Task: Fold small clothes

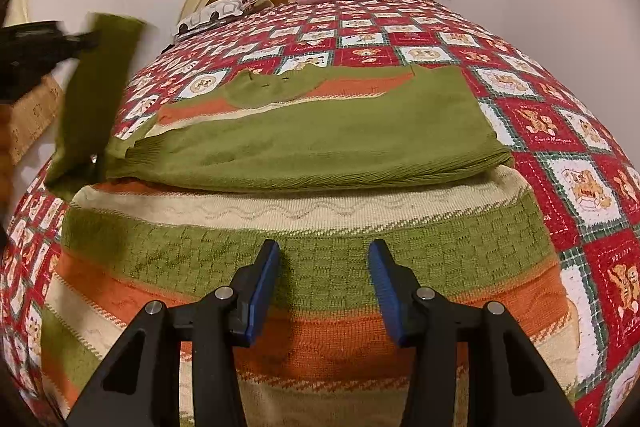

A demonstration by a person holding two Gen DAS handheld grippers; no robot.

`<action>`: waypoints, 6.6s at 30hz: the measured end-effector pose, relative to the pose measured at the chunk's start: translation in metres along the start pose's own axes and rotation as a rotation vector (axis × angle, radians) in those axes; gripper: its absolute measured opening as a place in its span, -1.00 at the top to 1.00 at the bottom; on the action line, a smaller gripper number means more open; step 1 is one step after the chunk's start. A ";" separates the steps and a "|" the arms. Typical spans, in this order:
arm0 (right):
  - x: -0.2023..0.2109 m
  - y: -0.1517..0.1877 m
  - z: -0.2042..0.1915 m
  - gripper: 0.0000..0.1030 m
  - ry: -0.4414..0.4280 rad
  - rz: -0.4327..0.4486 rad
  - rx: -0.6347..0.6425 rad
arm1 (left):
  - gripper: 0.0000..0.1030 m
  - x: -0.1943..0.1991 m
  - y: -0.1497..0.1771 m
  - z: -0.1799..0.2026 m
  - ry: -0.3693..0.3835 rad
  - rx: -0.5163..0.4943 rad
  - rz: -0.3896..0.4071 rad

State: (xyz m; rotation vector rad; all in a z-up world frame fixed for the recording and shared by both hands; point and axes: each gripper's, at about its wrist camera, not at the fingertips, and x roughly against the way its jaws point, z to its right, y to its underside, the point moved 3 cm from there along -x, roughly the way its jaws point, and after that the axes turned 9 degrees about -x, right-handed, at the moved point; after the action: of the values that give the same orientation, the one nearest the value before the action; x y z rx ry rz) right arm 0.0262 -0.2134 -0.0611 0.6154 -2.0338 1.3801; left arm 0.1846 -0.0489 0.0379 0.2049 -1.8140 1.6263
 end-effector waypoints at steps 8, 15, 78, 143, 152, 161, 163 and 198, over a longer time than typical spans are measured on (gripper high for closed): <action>0.000 0.000 0.003 0.07 -0.012 -0.002 -0.011 | -0.16 -0.018 0.059 0.041 0.065 -0.086 -0.206; 0.001 -0.003 0.006 0.07 -0.033 -0.003 -0.028 | -0.56 0.048 0.083 -0.052 0.048 0.106 -0.120; 0.014 -0.077 0.067 0.93 0.126 0.074 -0.038 | -0.69 0.030 0.072 -0.121 -0.253 0.090 -0.169; -0.046 -0.088 0.054 0.41 0.105 -0.049 0.086 | -1.00 -0.055 0.092 -0.129 -0.351 0.289 -0.327; 0.017 -0.078 0.076 0.40 0.133 0.081 0.006 | -0.99 -0.025 0.090 -0.122 -0.317 0.300 -0.289; -0.015 -0.053 0.025 0.40 0.063 -0.015 0.143 | -1.00 0.002 0.116 -0.110 -0.360 0.129 -0.306; -0.025 -0.048 0.025 0.40 0.085 -0.046 0.149 | -1.00 0.009 0.117 -0.116 -0.329 0.167 -0.299; 0.249 0.098 0.116 -0.30 0.014 0.032 0.068 | -0.99 0.186 0.239 -0.064 0.155 0.081 -0.231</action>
State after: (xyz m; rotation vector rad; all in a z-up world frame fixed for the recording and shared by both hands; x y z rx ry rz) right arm -0.2418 -0.2982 0.0162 0.6027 -2.0006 1.4737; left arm -0.0601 0.1187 -0.0515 0.3042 -1.5490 1.5096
